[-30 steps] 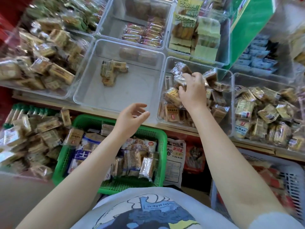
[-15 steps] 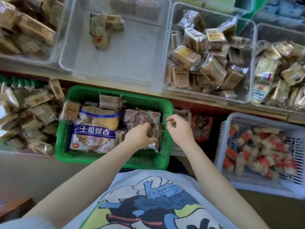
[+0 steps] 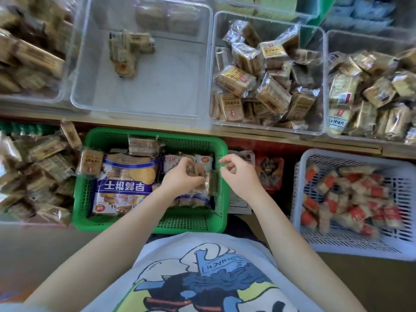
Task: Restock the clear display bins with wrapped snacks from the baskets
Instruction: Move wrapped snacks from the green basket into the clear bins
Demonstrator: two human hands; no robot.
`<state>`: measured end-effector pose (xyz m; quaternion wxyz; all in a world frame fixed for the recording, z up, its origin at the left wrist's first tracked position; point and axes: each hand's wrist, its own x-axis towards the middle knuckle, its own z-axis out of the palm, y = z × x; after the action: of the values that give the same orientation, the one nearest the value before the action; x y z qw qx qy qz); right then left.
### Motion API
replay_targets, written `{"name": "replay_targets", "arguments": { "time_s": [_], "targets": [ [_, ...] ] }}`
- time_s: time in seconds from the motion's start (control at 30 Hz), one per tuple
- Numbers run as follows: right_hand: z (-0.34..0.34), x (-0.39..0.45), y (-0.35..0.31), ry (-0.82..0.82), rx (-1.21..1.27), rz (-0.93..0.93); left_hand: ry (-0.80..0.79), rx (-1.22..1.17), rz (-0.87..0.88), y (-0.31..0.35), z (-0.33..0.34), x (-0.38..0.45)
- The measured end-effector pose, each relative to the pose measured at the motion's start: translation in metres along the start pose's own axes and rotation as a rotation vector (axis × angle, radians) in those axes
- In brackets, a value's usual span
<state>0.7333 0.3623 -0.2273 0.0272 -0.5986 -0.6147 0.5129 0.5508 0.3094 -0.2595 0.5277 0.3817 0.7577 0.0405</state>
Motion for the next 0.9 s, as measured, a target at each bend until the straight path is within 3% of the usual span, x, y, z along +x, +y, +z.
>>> {"name": "replay_targets", "arguments": {
  "time_s": [0.1, 0.17, 0.33, 0.53, 0.6, 0.7, 0.8, 0.9],
  "targets": [
    [-0.012, -0.009, -0.024, -0.172, 0.042, -0.048, 0.068, -0.287, 0.051, 0.029, -0.024, -0.013],
    [-0.02, -0.013, -0.039, -0.172, 0.064, -0.108, 0.116, -0.368, 0.123, 0.057, -0.036, -0.024],
    [-0.064, -0.015, -0.056, 0.201, 0.173, -0.265, 0.08, -0.565, 0.349, 0.117, -0.052, -0.043],
    [-0.155, -0.012, -0.029, 0.633, -0.048, -0.317, 0.486, -0.062, 0.641, 0.137, -0.045, -0.027],
    [-0.182, -0.005, -0.015, 0.598, -0.235, -0.215, 0.5, 0.096, 0.62, 0.135, -0.04, -0.014],
    [-0.202, 0.013, 0.004, 0.371, -0.54, -0.103, 0.517, 0.258, 0.593, 0.131, -0.033, -0.001],
    [-0.192, 0.03, 0.009, 0.255, -0.475, -0.134, 0.57, 0.234, 0.603, 0.129, -0.032, 0.007],
    [-0.178, 0.045, 0.01, 0.271, -0.521, -0.108, 0.562, 0.23, 0.617, 0.13, -0.033, 0.011]
  ]
}}
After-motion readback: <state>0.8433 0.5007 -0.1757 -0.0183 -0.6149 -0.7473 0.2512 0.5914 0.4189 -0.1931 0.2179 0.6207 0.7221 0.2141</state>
